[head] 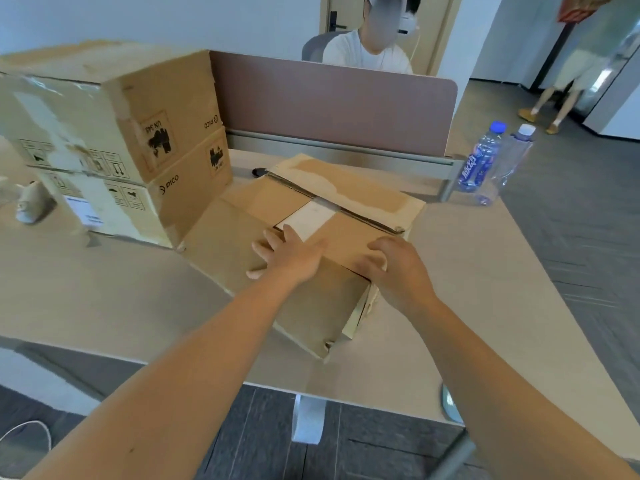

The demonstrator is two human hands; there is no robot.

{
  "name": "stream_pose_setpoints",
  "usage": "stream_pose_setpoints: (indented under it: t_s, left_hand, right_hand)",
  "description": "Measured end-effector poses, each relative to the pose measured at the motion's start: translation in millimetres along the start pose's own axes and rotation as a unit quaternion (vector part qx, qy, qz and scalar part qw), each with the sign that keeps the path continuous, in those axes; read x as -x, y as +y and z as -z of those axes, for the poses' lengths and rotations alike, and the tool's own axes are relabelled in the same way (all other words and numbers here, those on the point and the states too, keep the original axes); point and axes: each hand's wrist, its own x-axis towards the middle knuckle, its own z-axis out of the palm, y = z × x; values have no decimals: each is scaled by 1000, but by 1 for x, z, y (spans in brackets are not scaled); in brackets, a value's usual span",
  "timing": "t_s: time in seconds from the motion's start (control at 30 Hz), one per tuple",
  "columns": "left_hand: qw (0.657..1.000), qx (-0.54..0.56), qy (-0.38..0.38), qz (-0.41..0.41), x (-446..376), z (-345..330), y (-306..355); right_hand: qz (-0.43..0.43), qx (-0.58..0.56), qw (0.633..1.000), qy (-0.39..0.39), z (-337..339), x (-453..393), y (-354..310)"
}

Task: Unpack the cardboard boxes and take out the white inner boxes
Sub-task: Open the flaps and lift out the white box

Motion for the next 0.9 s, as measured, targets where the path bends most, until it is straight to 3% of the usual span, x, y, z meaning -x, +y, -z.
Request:
stream_pose_setpoints:
  t_s: [0.17, 0.33, 0.5, 0.77, 0.9]
  left_hand:
    - [1000, 21, -1, 19, -28, -17, 7]
    - [994, 50, -44, -88, -60, 0, -16]
    - [982, 66, -94, -147, -111, 31, -34]
    - [972, -45, -99, -206, -161, 59, -35]
    - [953, -195, -54, -225, -155, 66, -27]
  right_hand:
    - [-29, 32, 999, -20, -10, -34, -2]
    - [-24, 65, 997, -37, -25, -66, -11]
    - [-20, 195, 981, 1, -34, -97, -31]
    - [-51, 305, 951, -31, -37, -133, -48]
    - [-52, 308, 948, -52, -38, -133, -51]
